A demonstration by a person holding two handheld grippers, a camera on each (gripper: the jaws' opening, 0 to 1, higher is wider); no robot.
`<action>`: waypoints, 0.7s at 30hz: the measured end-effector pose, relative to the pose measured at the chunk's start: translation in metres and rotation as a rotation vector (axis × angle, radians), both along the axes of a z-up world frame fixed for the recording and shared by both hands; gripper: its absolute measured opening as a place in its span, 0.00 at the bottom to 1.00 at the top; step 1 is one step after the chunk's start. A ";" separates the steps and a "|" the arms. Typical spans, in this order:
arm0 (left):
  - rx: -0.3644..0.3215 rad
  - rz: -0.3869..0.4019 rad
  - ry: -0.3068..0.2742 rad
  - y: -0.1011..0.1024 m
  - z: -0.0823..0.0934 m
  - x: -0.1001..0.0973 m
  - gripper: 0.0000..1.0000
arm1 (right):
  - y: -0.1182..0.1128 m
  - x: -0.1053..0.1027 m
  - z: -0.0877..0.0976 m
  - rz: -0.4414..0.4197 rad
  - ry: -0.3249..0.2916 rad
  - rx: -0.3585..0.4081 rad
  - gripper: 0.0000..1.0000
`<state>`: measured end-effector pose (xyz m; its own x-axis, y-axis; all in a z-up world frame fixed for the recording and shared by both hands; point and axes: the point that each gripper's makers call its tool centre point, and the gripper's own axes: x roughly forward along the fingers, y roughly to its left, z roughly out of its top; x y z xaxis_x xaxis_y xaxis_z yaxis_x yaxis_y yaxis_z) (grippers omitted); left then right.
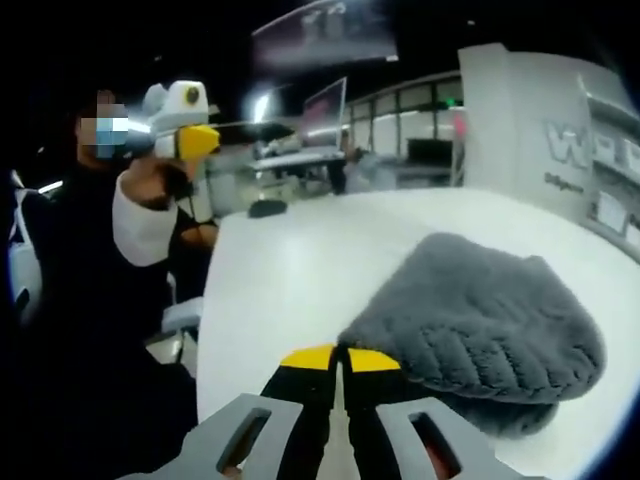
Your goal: Open the folded towel by lifting each exposed corner and separating the folded layers until the towel lies flat within the target outline without major curled edges
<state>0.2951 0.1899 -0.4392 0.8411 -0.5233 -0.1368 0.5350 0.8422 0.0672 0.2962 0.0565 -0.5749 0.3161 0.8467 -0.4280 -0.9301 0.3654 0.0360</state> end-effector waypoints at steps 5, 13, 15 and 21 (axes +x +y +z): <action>0.001 -0.002 0.003 -0.001 -0.001 0.000 0.85 | 0.000 -0.002 0.001 0.018 -0.020 -0.003 0.01; 0.015 -0.011 0.018 -0.006 -0.007 0.002 0.85 | -0.005 -0.006 0.003 0.028 -0.023 -0.005 0.01; 0.017 -0.015 0.020 -0.007 -0.008 0.003 0.85 | -0.008 -0.005 0.003 0.030 -0.030 -0.010 0.02; 0.026 -0.024 0.035 -0.011 -0.013 0.006 0.85 | -0.013 -0.002 0.005 0.021 -0.040 -0.010 0.03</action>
<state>0.3007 0.1792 -0.4518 0.8226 -0.5396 -0.1793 0.5577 0.8271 0.0697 0.2937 0.0433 -0.5694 0.3152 0.8493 -0.4235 -0.9383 0.3457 -0.0052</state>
